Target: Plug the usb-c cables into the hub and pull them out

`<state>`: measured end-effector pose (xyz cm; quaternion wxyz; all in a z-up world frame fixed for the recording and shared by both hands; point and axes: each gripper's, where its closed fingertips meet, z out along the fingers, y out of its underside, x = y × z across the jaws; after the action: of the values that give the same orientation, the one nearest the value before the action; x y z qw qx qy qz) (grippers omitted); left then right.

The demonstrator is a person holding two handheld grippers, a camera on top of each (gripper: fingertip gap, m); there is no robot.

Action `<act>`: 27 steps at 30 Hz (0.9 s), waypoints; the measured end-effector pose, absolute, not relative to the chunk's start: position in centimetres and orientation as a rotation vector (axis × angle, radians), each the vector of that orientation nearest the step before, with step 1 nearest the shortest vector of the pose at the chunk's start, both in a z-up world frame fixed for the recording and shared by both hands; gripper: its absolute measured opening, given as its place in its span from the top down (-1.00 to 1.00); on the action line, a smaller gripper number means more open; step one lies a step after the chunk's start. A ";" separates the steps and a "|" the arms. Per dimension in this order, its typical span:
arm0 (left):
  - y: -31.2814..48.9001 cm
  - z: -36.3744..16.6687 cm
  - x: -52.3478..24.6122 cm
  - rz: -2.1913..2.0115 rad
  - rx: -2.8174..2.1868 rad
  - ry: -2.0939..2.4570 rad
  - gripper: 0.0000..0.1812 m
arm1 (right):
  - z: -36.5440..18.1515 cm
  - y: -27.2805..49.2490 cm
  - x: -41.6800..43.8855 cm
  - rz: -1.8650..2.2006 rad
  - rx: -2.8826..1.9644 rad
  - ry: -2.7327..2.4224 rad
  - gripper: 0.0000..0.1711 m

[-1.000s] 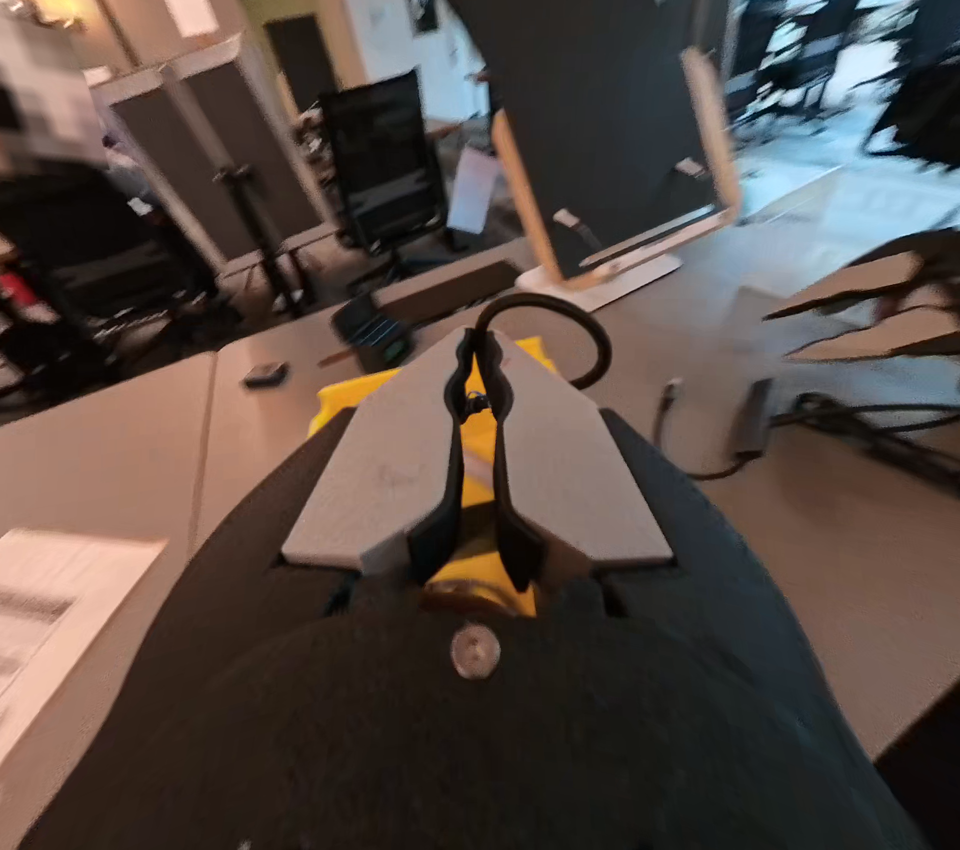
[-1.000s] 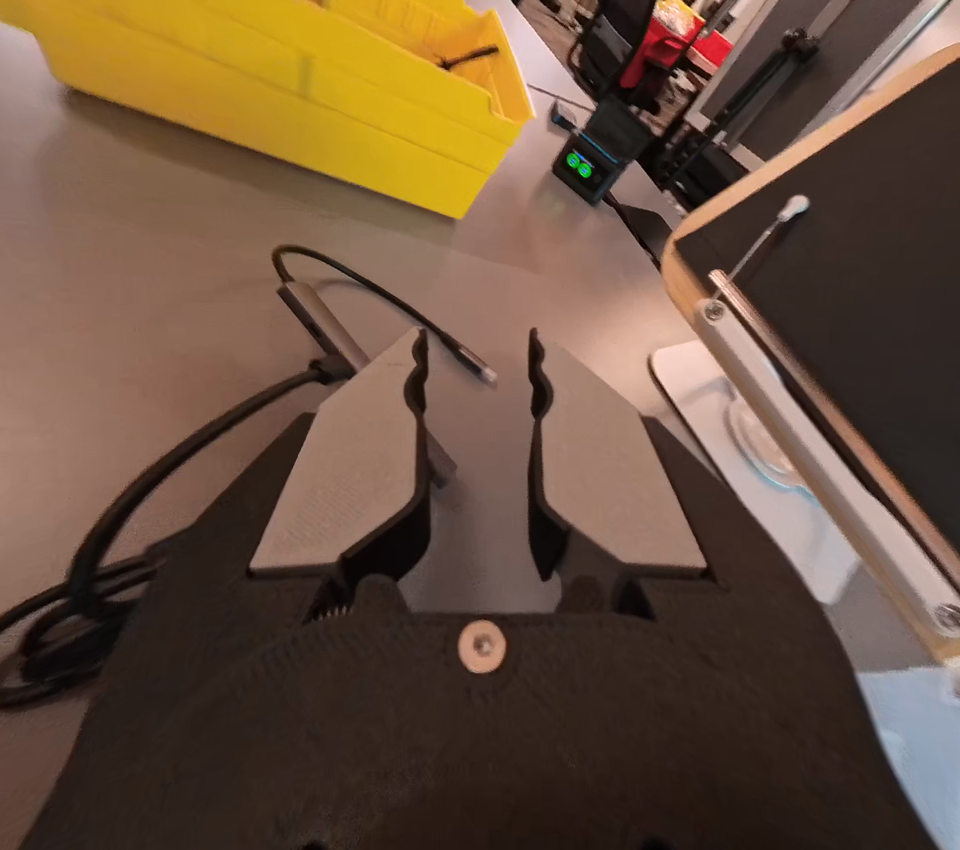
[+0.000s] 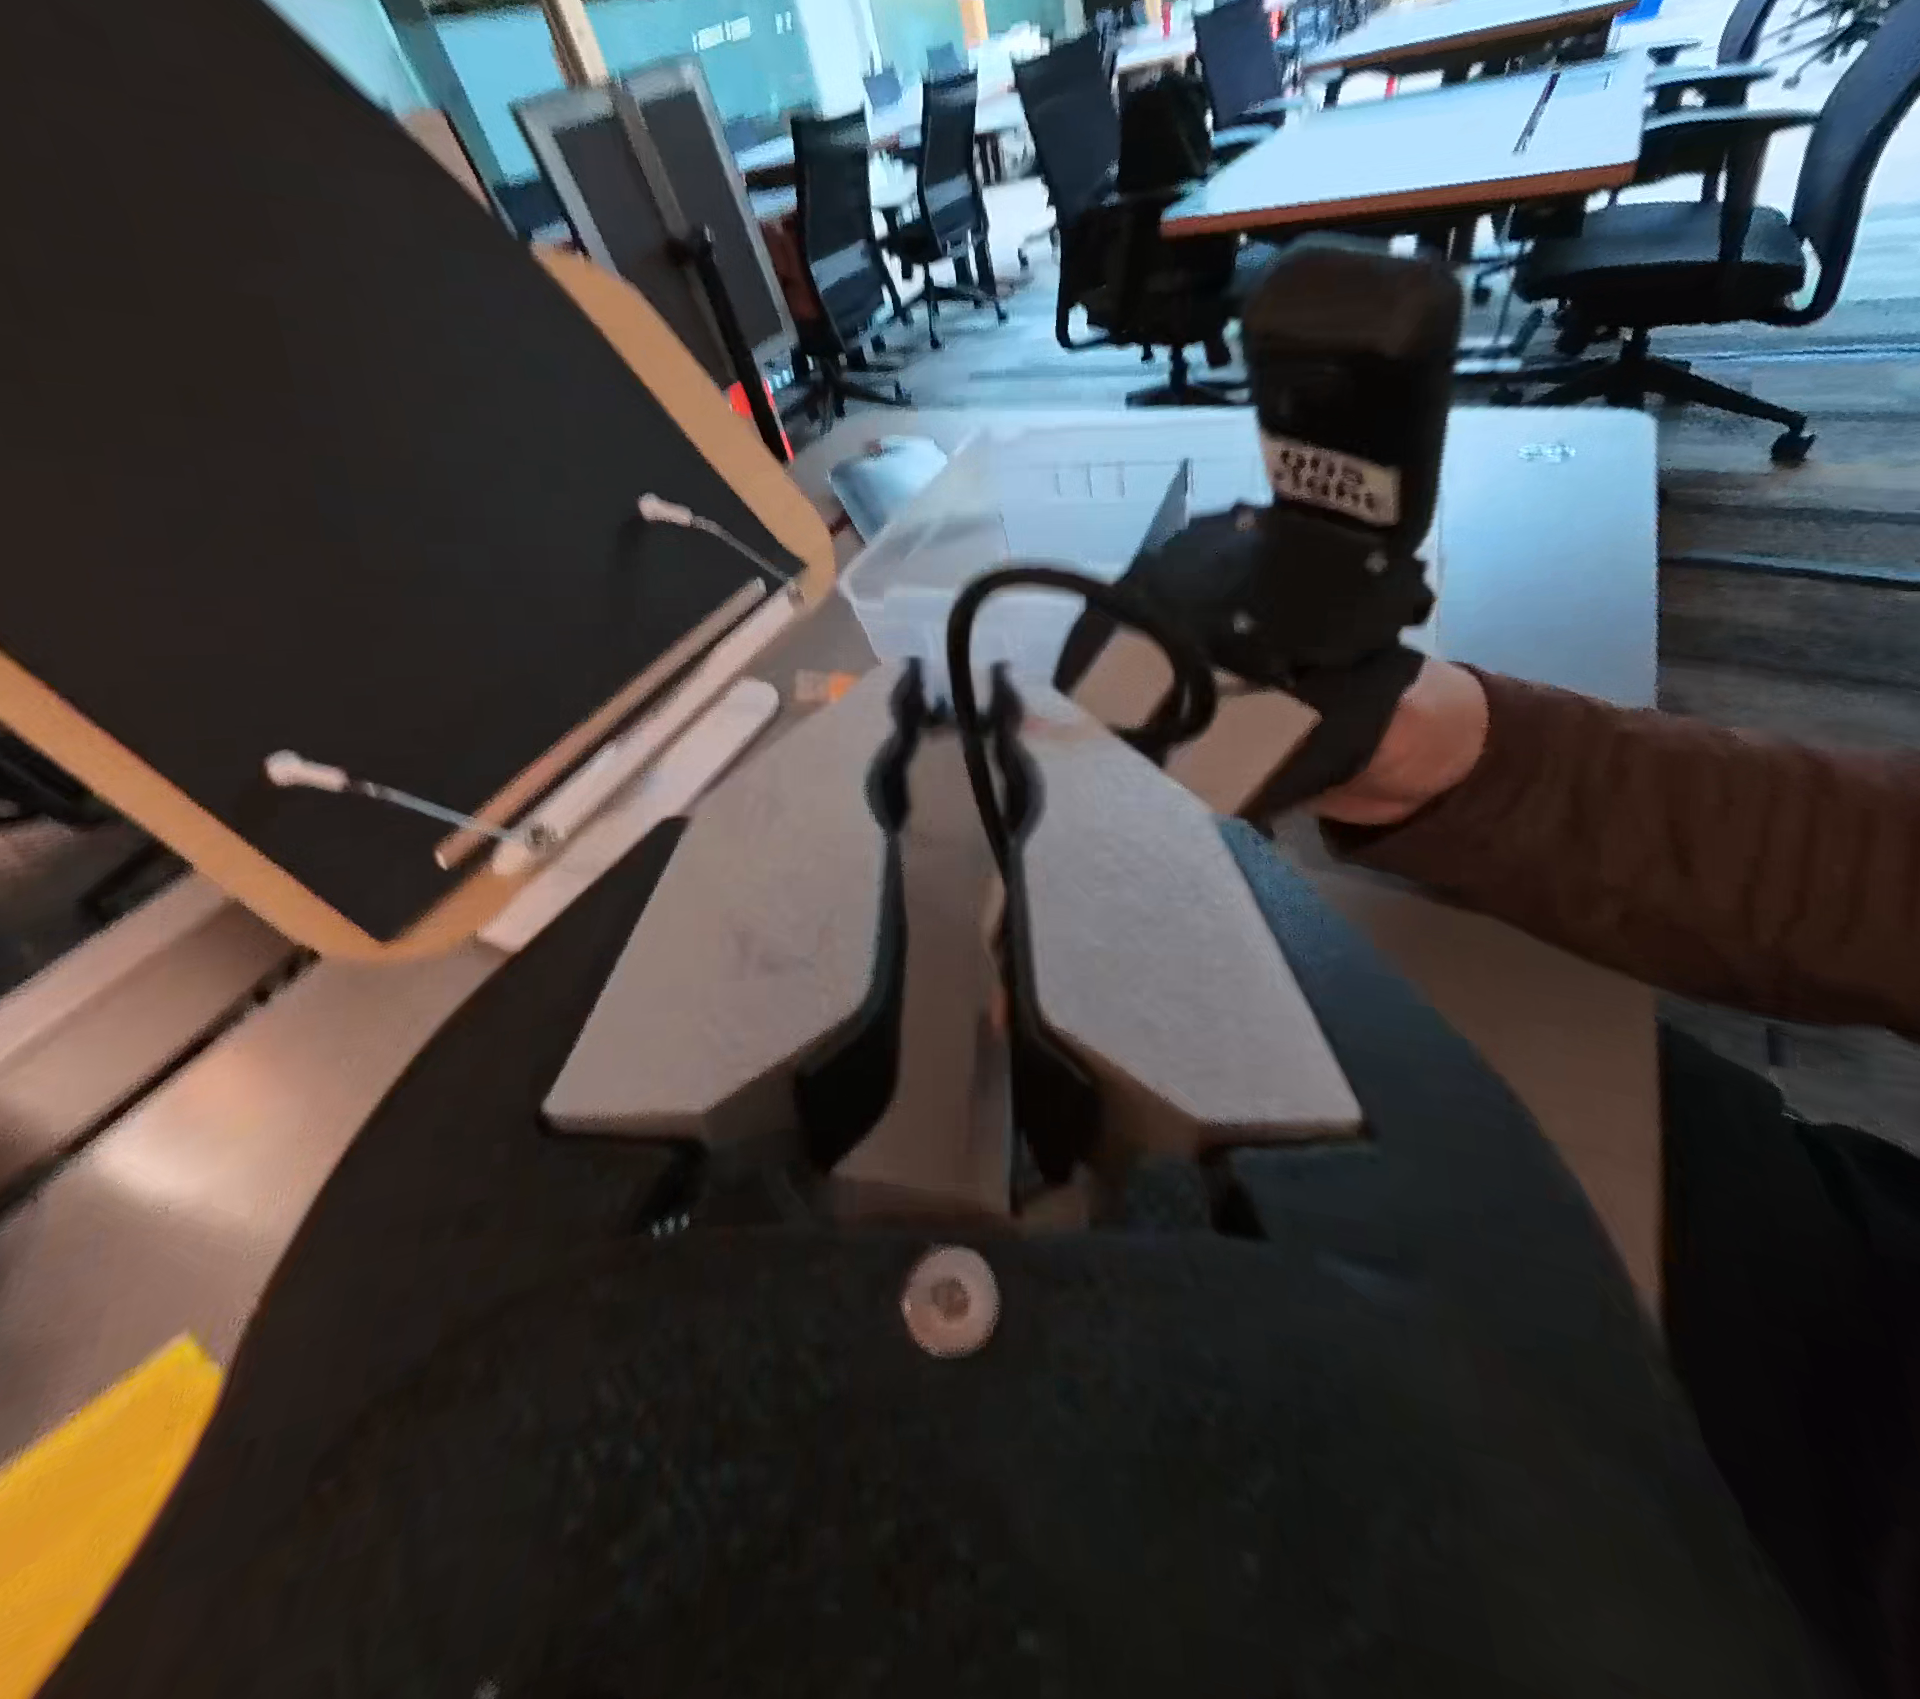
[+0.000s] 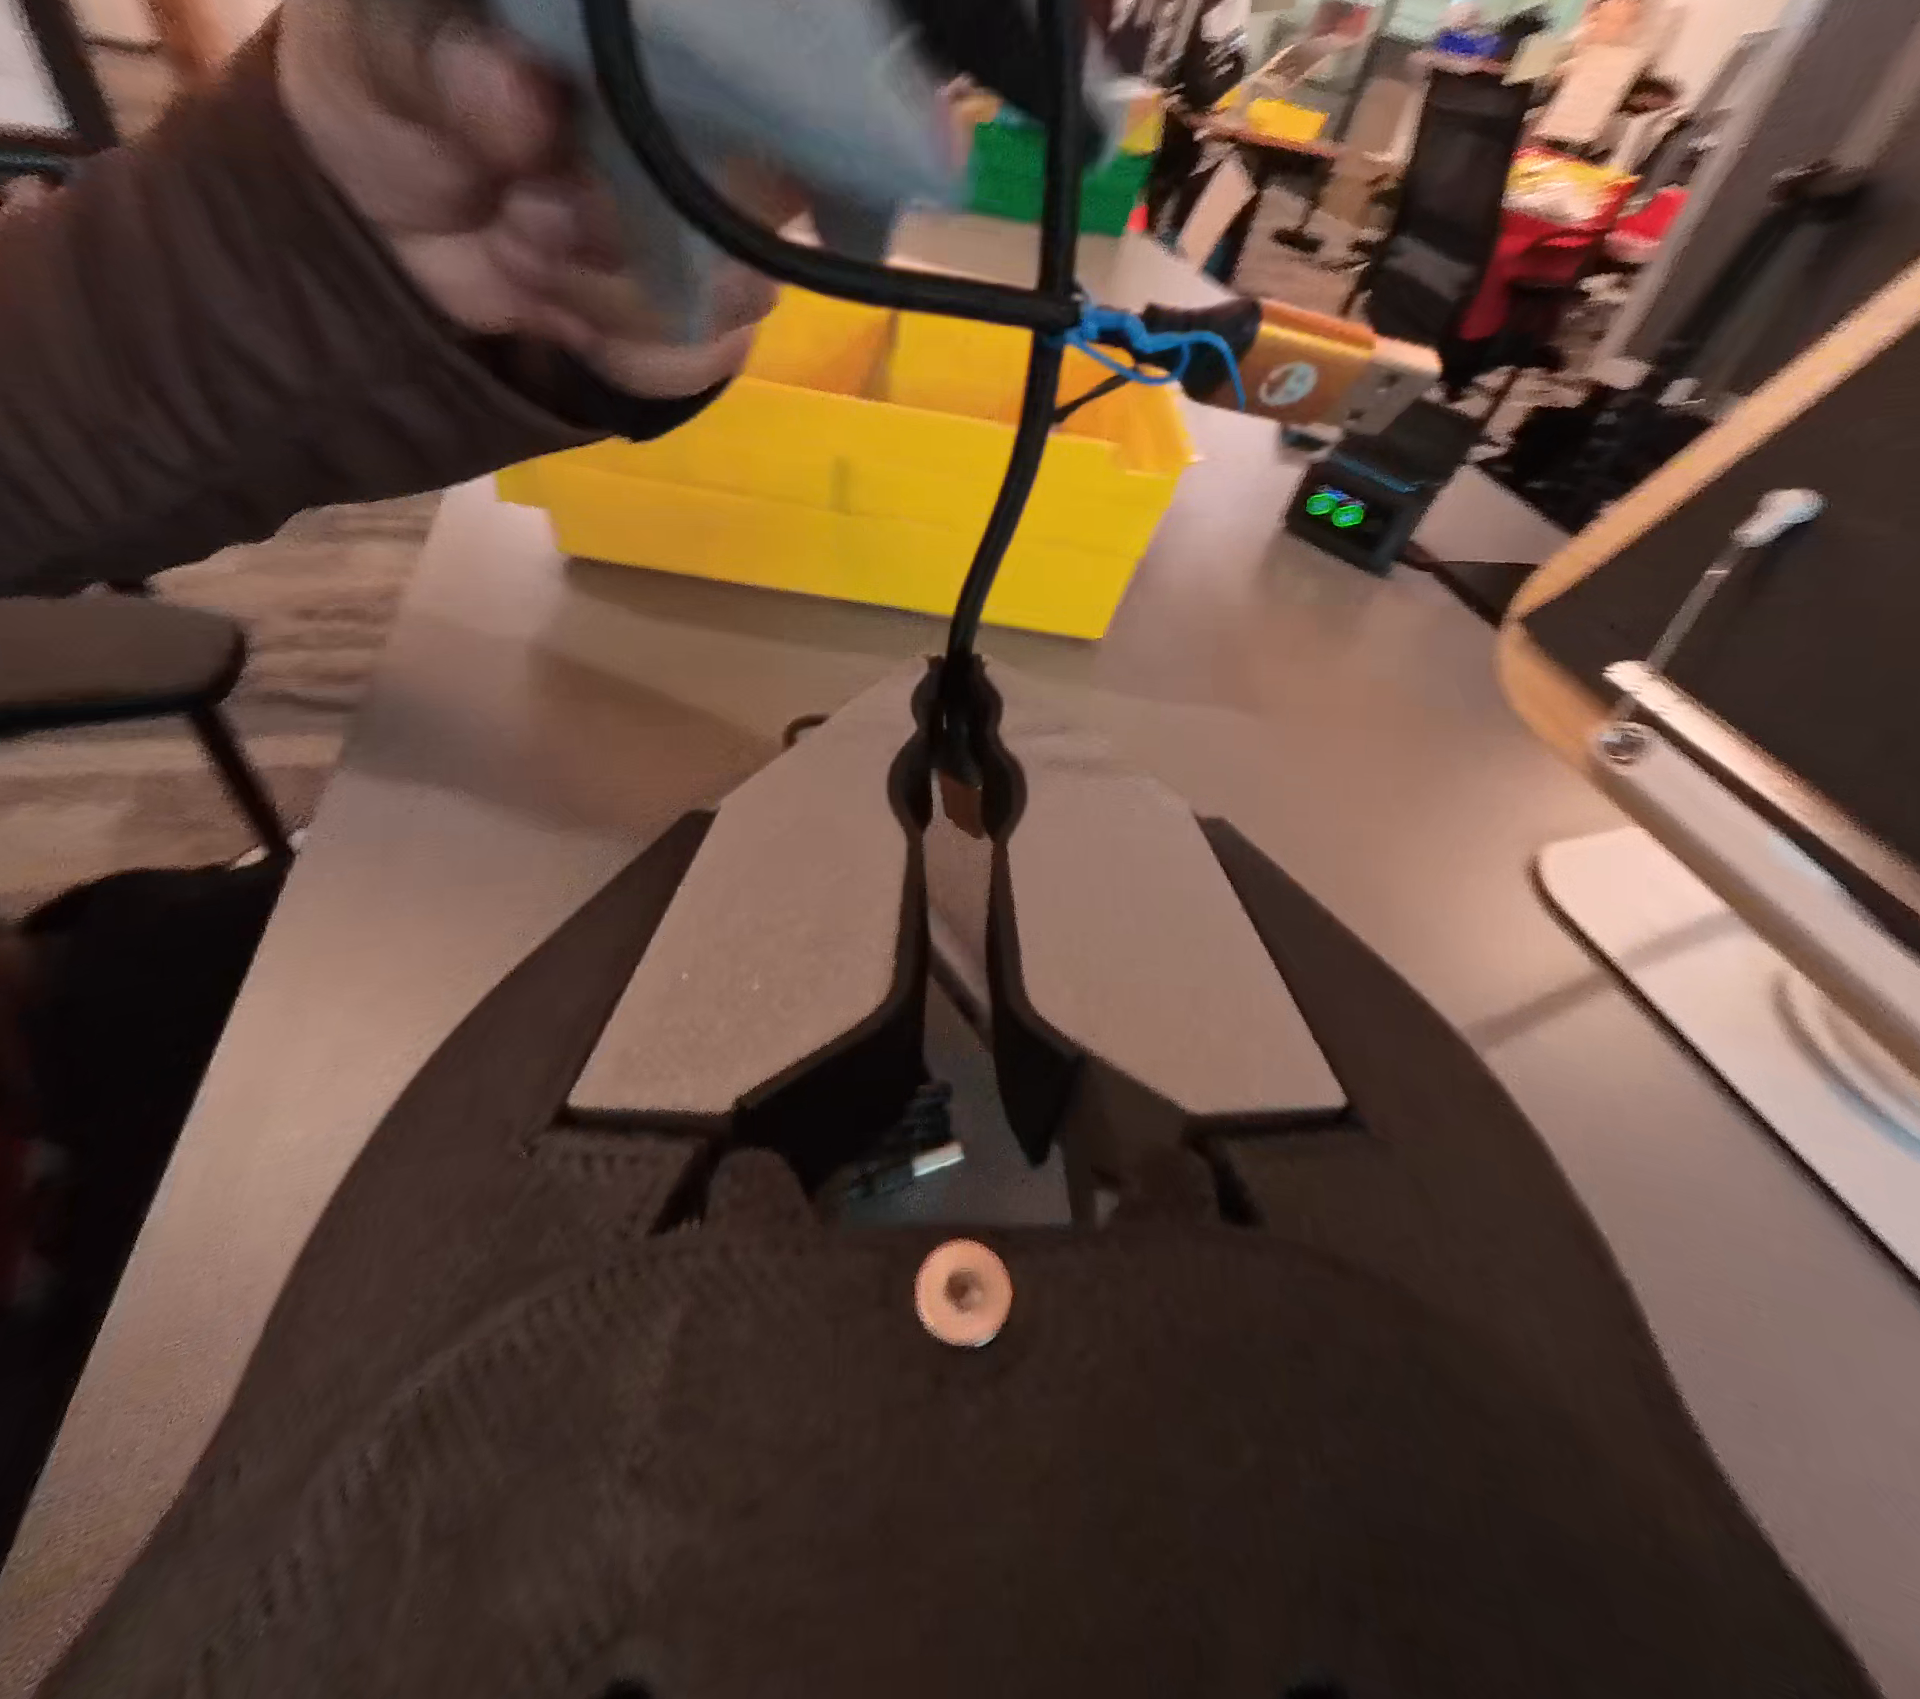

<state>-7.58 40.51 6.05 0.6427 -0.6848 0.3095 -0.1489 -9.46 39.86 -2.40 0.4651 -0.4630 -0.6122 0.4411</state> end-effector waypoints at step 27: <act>40.5 -10.5 -15.1 0.598 -1.521 1.010 0.93 | -7.2 49.1 -7.1 0.909 -1.707 -1.166 1.00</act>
<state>-15.11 40.49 -10.54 0.5730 -0.6489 0.4307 0.2550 -7.15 49.13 -7.21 0.4273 -0.6834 -0.4668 0.3640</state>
